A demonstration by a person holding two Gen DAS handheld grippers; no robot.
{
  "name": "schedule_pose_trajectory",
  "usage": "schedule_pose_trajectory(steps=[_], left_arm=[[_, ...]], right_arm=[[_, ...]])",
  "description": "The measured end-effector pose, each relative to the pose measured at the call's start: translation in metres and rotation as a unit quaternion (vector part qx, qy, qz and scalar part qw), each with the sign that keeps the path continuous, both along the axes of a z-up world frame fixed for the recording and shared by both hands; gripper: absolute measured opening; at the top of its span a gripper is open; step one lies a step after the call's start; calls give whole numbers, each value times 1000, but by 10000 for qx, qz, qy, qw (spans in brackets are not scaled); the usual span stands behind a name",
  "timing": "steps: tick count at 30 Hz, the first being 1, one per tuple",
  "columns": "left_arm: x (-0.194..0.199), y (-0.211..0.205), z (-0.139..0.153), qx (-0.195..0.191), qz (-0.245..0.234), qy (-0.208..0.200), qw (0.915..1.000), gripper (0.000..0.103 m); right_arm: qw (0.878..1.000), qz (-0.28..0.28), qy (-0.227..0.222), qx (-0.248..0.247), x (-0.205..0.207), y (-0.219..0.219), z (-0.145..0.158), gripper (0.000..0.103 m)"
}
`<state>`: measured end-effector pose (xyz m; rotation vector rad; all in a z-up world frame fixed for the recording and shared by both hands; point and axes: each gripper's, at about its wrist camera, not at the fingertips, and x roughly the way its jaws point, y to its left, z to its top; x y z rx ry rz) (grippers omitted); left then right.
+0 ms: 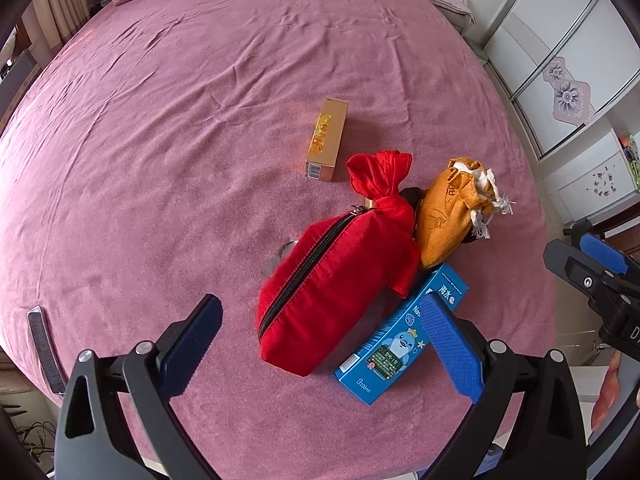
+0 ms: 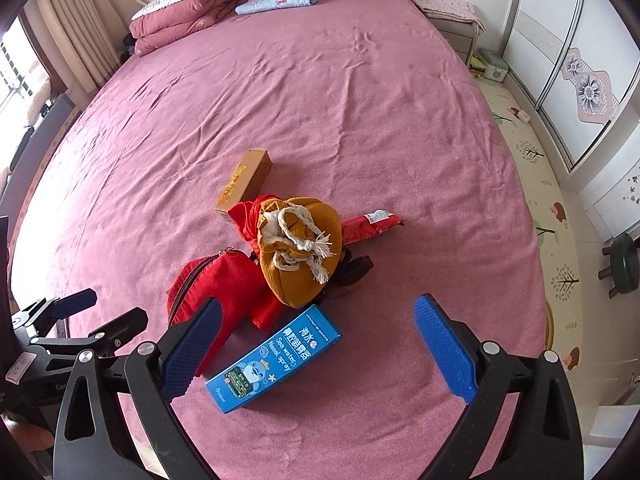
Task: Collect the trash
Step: 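Move both tools toward the pile of items on the bed, then close the right tool on the orange drawstring pouch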
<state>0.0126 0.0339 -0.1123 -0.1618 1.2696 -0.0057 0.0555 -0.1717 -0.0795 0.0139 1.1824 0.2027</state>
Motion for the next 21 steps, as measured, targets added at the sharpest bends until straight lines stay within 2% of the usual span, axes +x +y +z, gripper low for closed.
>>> schedule_pose_trajectory(steps=[12, 17, 18, 19, 21], left_arm=[[13, 2, -54, -24, -99, 392, 9992, 99], [17, 7, -67, -26, -53, 472, 9989, 99], [18, 8, -69, -45, -38, 480, 9988, 99], [19, 10, -71, -111, -20, 490, 9987, 99], [22, 12, -77, -195, 16, 524, 9984, 99]], right_arm=[[9992, -180, 313, -170, 50, 21, -64, 92], [9986, -243, 408, -241, 60, 24, -78, 84], [9986, -232, 408, -240, 61, 25, -79, 78], [9988, -194, 412, -201, 62, 25, -80, 62], [9987, -132, 458, -177, 64, 26, -82, 45]])
